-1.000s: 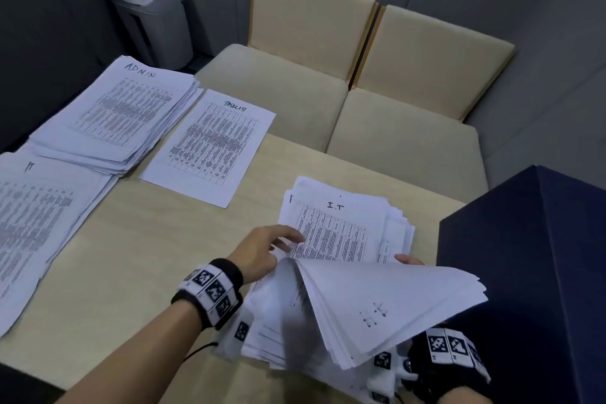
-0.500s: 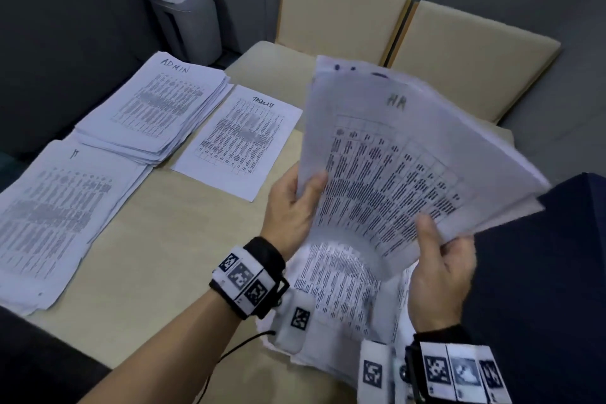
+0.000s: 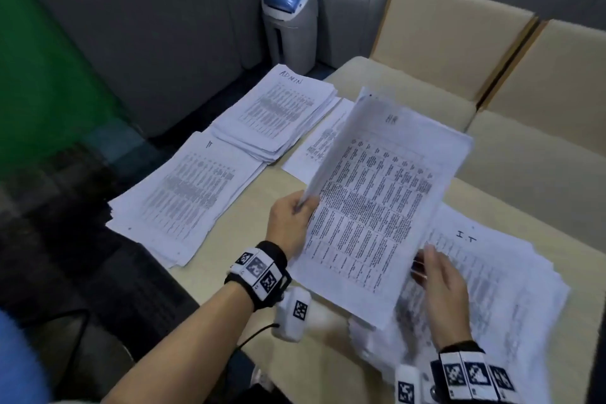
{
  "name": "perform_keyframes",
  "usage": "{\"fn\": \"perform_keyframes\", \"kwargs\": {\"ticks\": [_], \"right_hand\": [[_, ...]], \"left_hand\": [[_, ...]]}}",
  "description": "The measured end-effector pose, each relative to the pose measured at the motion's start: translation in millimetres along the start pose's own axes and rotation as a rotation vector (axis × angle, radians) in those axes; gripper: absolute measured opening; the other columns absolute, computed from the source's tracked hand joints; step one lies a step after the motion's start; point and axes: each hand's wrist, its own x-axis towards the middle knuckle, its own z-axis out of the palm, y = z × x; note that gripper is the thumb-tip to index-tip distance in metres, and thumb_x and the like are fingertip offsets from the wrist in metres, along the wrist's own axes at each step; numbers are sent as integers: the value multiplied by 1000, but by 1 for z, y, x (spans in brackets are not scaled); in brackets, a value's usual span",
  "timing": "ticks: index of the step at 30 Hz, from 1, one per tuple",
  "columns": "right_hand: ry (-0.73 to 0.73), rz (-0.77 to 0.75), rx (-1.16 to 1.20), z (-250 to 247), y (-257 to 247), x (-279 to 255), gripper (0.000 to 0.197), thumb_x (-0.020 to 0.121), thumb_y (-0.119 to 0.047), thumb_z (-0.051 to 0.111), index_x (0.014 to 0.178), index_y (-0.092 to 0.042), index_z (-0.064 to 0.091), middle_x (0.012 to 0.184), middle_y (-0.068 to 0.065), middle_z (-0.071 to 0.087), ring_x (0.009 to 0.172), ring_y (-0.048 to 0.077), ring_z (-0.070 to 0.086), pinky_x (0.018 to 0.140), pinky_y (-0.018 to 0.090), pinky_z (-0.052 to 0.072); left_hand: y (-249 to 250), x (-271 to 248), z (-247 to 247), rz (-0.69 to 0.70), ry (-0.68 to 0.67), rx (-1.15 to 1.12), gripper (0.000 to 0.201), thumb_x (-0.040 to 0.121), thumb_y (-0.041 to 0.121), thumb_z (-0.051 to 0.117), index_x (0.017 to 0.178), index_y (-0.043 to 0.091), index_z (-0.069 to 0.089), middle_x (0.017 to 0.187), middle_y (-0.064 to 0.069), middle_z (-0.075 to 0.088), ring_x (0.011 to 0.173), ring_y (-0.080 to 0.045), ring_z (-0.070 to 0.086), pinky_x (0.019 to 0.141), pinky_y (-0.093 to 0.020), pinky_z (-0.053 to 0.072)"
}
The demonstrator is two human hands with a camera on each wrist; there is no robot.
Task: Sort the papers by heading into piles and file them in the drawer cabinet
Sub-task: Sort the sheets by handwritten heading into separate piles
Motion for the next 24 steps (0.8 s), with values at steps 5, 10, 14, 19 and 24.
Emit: {"fn": "perform_keyframes", "kwargs": {"ticks": [5,10,14,19,24], "right_hand": [[-226,198,-147,49,38,-16,27,98,-30,55,94,-6,68,95,8,74,95,23,69,94,42,52],[-350,321,-378,91,66,-35,12,92,-24,68,93,-12,67,95,6,70,99,25,64,97,44,49],[-281,281,-501,103,64,-47,6,91,-21,69,89,-15,66,91,2,70,95,22,63,79,31,44],[-265,364,-473,94,62,-56,9,87,-22,73,90,-14,70,89,5,73,93,25,67,94,47,52],[-135,390,-282,76,42,-70,10,94,-5,63,95,4,65,92,19,71,81,26,66,71,33,51]], "left_hand": [[-27,5,-117,-112,187,61,28,95,29,62,73,12,61,60,0,41,54,-16,35,47,-28,30],[-53,22,-202,-248,167,169,22,95,29,61,91,7,66,67,-6,48,52,-17,39,46,-28,36],[-80,37,-203,-277,28,384,22,97,32,58,83,16,63,66,-2,52,54,-18,45,51,-30,42],[-96,48,-174,-264,-28,790,27,100,37,49,92,15,61,76,-3,66,58,-21,61,61,-35,60],[-98,53,-154,-148,-72,1045,34,97,34,54,122,13,44,101,-7,63,81,-24,62,67,-34,51]]}}
